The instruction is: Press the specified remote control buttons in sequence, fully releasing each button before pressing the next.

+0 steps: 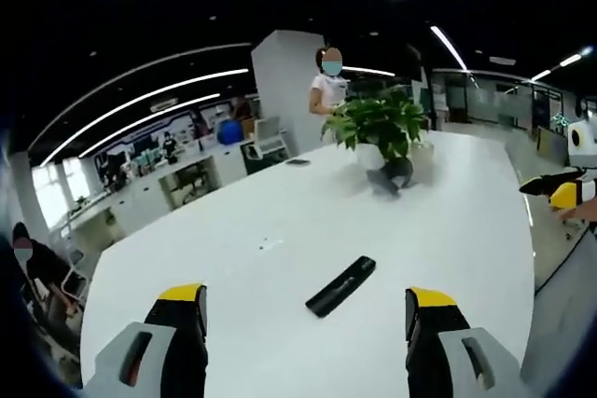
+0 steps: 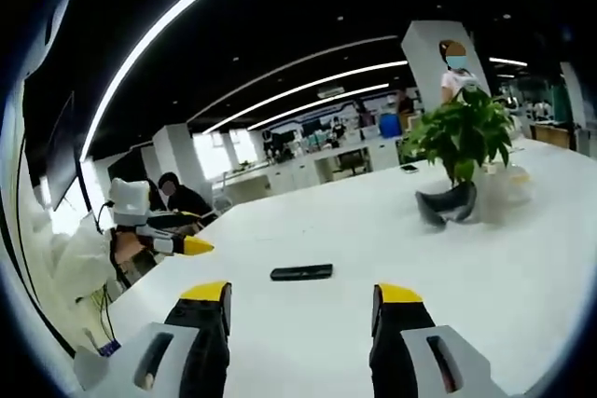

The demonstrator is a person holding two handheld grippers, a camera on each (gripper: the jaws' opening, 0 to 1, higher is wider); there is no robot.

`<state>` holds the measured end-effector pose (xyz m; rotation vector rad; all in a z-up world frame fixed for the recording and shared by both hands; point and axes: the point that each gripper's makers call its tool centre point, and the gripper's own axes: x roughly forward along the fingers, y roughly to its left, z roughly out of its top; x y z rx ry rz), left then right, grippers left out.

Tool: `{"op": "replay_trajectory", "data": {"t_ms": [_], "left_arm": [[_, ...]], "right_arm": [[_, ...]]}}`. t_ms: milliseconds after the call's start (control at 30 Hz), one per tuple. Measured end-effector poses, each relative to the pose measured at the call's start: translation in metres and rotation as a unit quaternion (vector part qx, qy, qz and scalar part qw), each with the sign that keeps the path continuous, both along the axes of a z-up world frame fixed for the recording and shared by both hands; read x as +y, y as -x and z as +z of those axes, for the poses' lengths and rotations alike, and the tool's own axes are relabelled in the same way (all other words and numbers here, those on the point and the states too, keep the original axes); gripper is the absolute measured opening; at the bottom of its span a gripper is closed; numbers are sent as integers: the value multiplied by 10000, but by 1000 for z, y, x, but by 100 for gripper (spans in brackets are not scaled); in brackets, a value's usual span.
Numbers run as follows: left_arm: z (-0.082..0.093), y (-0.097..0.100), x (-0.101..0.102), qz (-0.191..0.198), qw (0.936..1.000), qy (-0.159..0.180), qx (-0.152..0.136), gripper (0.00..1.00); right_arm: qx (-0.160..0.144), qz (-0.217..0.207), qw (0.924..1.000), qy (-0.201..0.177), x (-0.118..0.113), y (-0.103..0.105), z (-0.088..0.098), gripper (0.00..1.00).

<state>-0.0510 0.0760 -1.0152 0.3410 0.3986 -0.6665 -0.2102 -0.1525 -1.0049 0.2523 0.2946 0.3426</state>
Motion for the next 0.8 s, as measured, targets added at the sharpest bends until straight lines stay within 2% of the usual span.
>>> {"op": "replay_trajectory", "data": {"t_ms": [233, 400, 633, 800], "left_arm": [[-28, -17, -13, -383, 9978, -424, 339, 87], [-41, -25, -25, -720, 9942, -632, 482, 82], [-59, -40, -44, -1204, 9856, -976, 678, 78], [-83, -50, -57, -1554, 9746, -1248, 1019, 72]], "right_arm": [[73, -155, 9998, -114, -10, -5, -5, 56], [114, -204, 9996, -162, -16, -5, -4, 53], [146, -336, 9988, -329, -27, -7, -2, 48], [221, -401, 9982, -391, -30, -8, -5, 45]]}}
